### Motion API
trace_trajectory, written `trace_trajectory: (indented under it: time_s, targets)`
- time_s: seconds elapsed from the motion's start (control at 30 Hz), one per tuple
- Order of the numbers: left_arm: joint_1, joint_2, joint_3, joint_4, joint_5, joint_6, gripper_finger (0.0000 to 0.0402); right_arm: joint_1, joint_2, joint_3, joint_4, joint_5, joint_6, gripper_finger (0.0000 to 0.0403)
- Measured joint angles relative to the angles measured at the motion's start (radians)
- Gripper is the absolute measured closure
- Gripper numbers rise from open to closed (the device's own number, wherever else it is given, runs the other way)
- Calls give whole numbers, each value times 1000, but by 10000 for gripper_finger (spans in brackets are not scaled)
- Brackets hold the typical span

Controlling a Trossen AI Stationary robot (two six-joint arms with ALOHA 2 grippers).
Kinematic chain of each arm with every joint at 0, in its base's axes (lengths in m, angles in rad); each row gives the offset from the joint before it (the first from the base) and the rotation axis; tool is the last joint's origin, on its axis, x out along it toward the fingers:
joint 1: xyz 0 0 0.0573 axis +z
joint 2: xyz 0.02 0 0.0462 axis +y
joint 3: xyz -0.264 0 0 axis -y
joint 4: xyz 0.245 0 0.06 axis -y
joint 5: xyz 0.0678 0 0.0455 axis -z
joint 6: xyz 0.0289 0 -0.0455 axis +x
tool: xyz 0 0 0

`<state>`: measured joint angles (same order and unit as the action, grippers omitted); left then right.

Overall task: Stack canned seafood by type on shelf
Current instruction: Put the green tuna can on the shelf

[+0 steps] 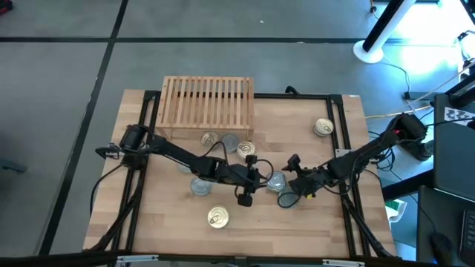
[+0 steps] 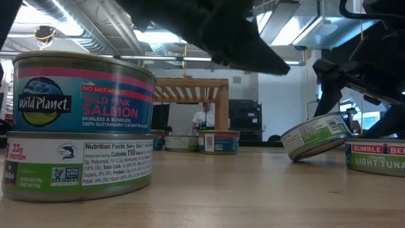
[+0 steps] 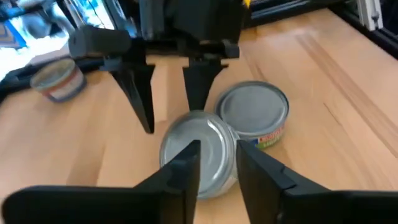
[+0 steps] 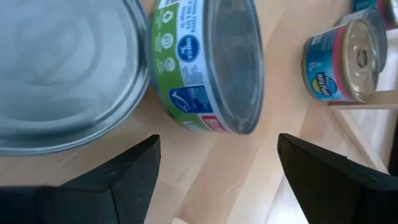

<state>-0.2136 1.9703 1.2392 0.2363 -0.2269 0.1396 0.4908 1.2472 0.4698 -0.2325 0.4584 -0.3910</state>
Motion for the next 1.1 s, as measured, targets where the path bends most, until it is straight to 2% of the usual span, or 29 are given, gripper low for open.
trace_trajectory:
  time_s: [0.3,0.57,0.87,1.1]
  targets:
    - [19,8,2,-101,1,-90,359,0,0,0,6,-17,0,84]
    - [33,9,1,-126,80,-107,398,0,0,0,32,-25,0,84]
    - [33,10,1,-144,134,-127,400,0,15,0,53,-25,0,84]
    - [35,85,1,-70,191,-172,400,0,76,0,60,-25,-3,84]
